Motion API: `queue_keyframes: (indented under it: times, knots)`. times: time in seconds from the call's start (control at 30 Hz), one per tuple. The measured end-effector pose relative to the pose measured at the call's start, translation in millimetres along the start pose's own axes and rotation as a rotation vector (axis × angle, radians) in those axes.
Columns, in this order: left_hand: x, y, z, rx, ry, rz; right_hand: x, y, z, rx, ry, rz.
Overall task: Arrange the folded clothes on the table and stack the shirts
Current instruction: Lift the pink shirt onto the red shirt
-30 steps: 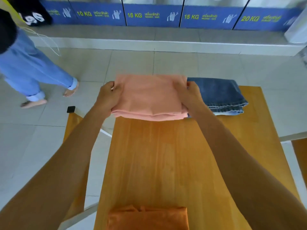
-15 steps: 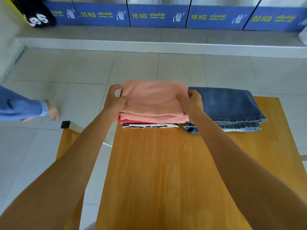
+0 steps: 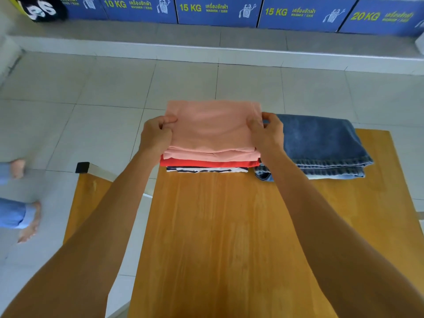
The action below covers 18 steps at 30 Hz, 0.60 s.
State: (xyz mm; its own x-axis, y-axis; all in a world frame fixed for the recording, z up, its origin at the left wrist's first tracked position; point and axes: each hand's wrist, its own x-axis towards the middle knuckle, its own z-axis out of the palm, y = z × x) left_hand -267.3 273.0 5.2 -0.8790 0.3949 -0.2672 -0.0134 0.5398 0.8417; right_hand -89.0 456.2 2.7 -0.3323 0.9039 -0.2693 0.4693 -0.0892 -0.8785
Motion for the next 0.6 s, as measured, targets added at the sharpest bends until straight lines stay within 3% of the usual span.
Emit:
queue_keyframes:
  times: [0.3,0.43,0.6]
  knots:
    - [-8.1,-12.7,4.4,0.052,-0.047,0.03,-3.7,10.4,-0.4,-0.163,-0.046,-0.002]
    - [-20.7,-15.0,-1.0,0.08,0.024,0.075,-19.3,6.6,-12.1,-0.202,-0.011,-0.026]
    - [-66.6,-30.5,-18.0,-0.173,0.068,-0.015,-79.1,18.4,-32.9,-0.154,0.016,-0.078]
